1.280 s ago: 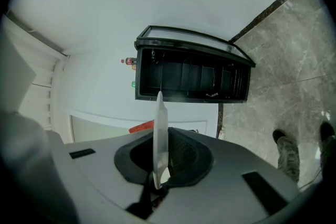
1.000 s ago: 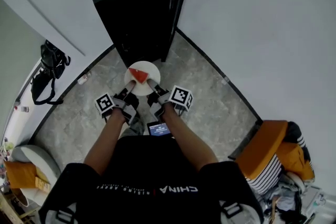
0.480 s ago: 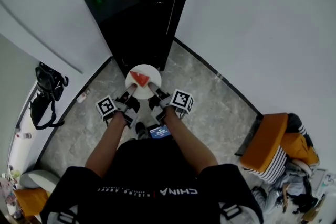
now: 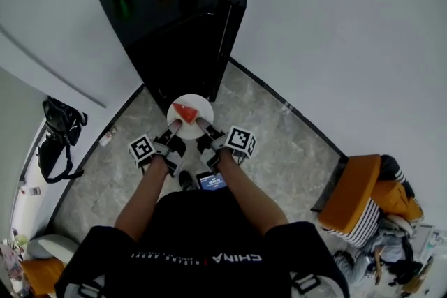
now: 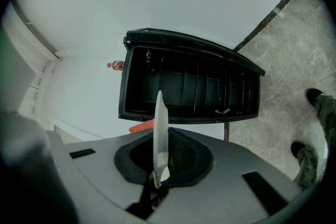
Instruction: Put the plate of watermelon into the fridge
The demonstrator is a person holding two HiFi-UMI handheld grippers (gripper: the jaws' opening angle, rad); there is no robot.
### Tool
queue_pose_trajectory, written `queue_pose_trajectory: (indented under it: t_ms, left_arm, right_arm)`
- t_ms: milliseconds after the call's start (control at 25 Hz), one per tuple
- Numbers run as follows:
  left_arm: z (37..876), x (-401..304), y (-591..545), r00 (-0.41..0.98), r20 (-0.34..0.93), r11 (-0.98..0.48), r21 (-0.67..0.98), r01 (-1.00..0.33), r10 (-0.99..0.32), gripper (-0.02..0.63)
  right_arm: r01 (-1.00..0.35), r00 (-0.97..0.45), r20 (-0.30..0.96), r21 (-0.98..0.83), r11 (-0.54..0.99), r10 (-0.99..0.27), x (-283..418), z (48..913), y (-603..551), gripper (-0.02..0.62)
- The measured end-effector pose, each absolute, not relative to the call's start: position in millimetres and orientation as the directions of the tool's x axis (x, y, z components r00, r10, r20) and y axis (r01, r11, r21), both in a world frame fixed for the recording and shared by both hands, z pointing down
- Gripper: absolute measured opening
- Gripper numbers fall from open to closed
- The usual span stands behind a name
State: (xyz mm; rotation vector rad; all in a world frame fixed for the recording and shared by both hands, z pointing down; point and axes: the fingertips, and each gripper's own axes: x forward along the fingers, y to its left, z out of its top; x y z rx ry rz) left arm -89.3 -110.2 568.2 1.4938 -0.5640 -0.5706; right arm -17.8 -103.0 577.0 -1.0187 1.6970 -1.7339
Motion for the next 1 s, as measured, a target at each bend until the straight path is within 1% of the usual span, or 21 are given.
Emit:
queue_pose_trajectory:
  t_ms: [280, 600, 840, 1000]
  left_arm:
    - [571, -54, -141, 0.708, 0.013, 0.007, 1.0, -0.012, -0.706, 0.029]
    - [560, -12, -181, 0.635, 0.024, -0.003, 0.999, -0.041, -0.772, 0.029]
    - [560, -15, -191, 0.561, 0.041, 0.001, 0.997, -0.071, -0.827, 0.029]
    - [562, -24, -196, 0.558, 0.046, 0.011, 0.998, -0.066, -0.829, 0.029]
  right_arm:
    - [-0.16, -0.643, 0.164, -0.984, -0.079, -0.748, 18, 577, -138, 0.028]
    - [-0.129, -0.724, 0.129, -0.99, -0.051, -0.677, 58, 567, -186, 0.028]
    - [-0.108, -0.789, 0.11, -0.993, -0.04, -0.604, 54, 571, -203, 0.028]
    - [-0.109, -0.792, 0.115, -0.993, -0.047, -0.599, 45, 572, -209, 0.028]
